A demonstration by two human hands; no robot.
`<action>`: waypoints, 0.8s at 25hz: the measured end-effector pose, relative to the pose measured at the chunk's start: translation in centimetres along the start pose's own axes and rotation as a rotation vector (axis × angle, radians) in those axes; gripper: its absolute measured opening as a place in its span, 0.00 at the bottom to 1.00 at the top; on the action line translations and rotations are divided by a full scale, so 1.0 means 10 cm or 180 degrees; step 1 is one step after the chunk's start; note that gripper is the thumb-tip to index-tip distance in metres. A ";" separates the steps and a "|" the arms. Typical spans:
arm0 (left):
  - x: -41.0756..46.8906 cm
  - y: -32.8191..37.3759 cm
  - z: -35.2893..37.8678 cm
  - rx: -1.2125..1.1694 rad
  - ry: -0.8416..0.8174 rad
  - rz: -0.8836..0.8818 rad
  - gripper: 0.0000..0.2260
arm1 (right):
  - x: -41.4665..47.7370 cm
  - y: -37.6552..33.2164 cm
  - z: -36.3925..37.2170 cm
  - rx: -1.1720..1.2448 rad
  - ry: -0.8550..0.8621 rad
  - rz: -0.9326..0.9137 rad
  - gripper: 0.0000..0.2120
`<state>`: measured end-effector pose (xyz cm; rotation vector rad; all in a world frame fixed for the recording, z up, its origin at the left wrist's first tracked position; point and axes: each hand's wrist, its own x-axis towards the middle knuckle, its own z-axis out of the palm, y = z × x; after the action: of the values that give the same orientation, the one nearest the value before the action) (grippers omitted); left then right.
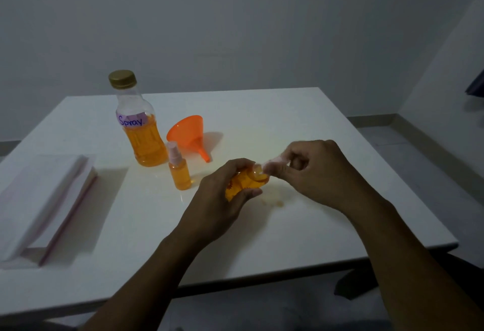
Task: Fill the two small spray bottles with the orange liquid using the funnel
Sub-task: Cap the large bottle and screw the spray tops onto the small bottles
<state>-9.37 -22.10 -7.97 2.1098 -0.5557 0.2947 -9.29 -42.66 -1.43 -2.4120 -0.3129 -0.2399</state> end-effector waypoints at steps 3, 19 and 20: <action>0.00 0.00 0.02 -0.0011 -0.0024 0.0014 0.20 | -0.01 0.00 -0.02 0.0032 -0.0135 -0.0123 0.28; -0.02 0.07 0.04 0.0216 0.0166 -0.0108 0.20 | -0.01 0.05 0.20 0.0622 0.0197 0.0067 0.11; -0.02 0.08 0.06 0.0234 0.0322 -0.0094 0.20 | -0.01 0.03 0.22 0.0638 0.0298 0.0073 0.11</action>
<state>-9.97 -22.91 -7.76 2.1584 -0.4600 0.4084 -9.08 -41.48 -3.30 -2.1982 -0.2539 -0.2959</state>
